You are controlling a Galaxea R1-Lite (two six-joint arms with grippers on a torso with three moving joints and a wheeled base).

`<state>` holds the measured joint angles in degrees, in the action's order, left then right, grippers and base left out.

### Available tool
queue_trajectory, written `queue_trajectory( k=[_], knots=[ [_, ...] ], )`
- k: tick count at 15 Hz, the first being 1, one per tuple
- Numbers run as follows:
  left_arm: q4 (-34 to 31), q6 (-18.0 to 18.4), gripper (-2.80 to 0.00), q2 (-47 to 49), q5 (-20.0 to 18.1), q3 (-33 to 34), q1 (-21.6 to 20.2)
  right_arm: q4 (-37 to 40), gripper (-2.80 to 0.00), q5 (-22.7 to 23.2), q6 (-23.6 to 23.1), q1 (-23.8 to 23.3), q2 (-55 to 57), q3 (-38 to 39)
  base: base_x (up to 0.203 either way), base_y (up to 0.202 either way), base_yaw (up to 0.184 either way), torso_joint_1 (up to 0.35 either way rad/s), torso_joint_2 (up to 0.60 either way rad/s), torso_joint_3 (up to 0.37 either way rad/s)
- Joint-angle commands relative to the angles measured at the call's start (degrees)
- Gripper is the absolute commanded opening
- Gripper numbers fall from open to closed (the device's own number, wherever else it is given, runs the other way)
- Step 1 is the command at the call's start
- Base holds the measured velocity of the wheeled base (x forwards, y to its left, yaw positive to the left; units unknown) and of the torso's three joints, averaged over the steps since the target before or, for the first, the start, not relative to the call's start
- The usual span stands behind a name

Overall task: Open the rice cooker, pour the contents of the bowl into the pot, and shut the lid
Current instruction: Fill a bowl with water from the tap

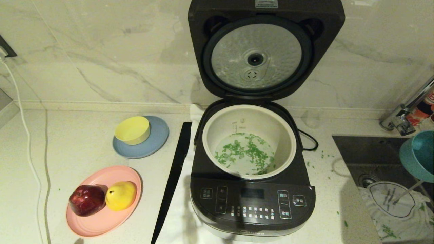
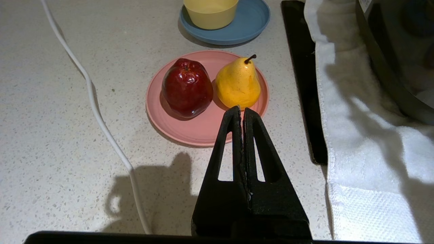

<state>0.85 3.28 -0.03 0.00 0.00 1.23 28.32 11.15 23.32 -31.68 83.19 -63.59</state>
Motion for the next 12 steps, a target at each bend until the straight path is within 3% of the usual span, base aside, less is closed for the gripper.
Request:
queue_trajectory(
  k=[1,5,12],
  knots=[
    [0.01,-0.03,-2.8,-0.15,0.0,0.53,0.0,-4.04,-2.8,0.58,-0.04,-7.76,9.99,2.2,0.0,0.0,0.0,0.0,0.0,0.0],
    [0.03,0.06,-2.8,-0.15,0.0,0.53,-0.02,-16.09,-2.8,1.19,-0.2,-17.41,20.29,4.65,0.0,0.0,0.0,0.0,0.0,0.0],
    [0.03,0.06,-2.8,-0.15,0.0,0.53,0.0,-19.17,-2.8,4.31,0.0,-24.84,29.41,-2.75,0.0,0.0,0.0,0.0,0.0,0.0]
  ],
)
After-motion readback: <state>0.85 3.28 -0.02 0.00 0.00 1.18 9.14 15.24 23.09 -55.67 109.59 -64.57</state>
